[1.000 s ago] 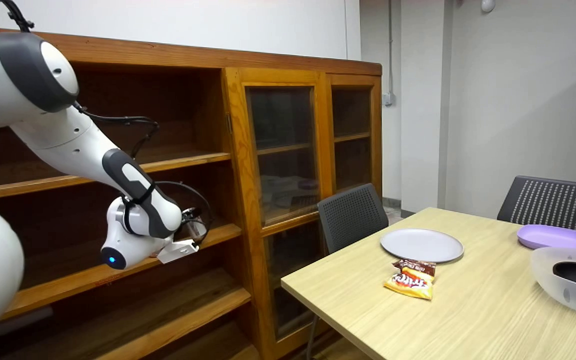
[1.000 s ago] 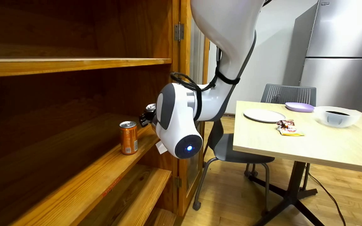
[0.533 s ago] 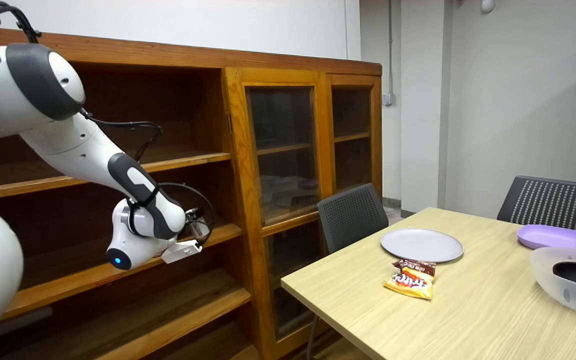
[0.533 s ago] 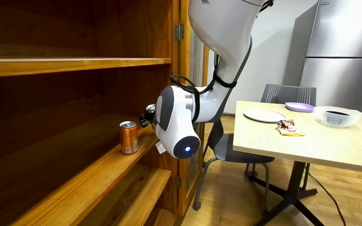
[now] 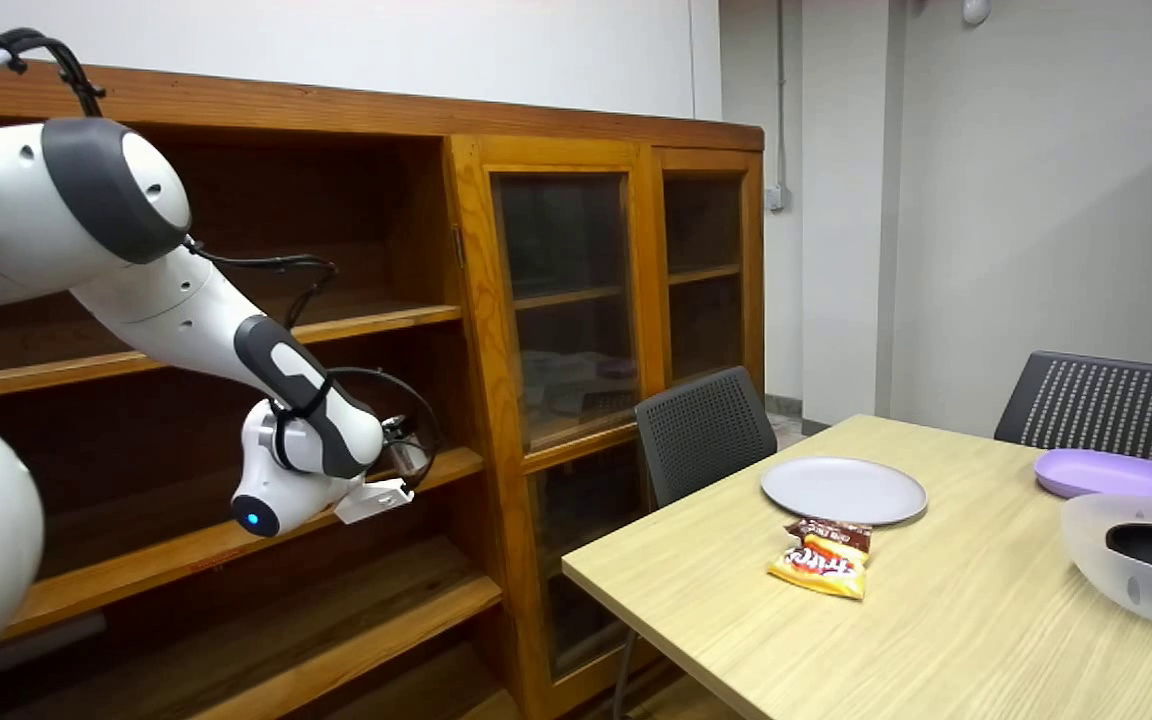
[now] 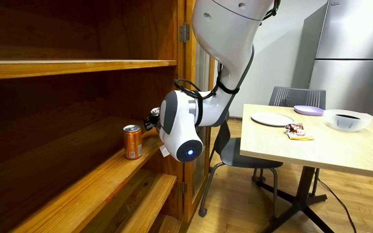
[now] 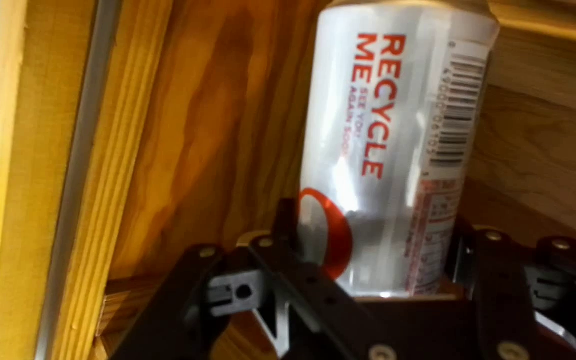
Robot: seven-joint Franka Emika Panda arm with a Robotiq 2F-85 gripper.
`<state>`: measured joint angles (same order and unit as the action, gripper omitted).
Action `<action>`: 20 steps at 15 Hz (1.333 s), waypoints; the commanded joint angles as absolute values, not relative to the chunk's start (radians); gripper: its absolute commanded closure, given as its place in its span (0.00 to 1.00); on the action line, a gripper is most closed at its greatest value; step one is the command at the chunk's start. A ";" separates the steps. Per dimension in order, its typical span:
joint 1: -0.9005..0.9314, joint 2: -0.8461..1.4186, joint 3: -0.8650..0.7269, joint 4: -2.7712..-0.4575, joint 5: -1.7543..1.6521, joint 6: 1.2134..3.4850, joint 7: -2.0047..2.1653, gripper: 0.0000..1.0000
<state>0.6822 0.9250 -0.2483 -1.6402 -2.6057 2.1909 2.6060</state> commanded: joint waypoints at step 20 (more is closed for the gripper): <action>0.597 1.091 -0.258 -1.345 -2.606 2.322 2.606 0.08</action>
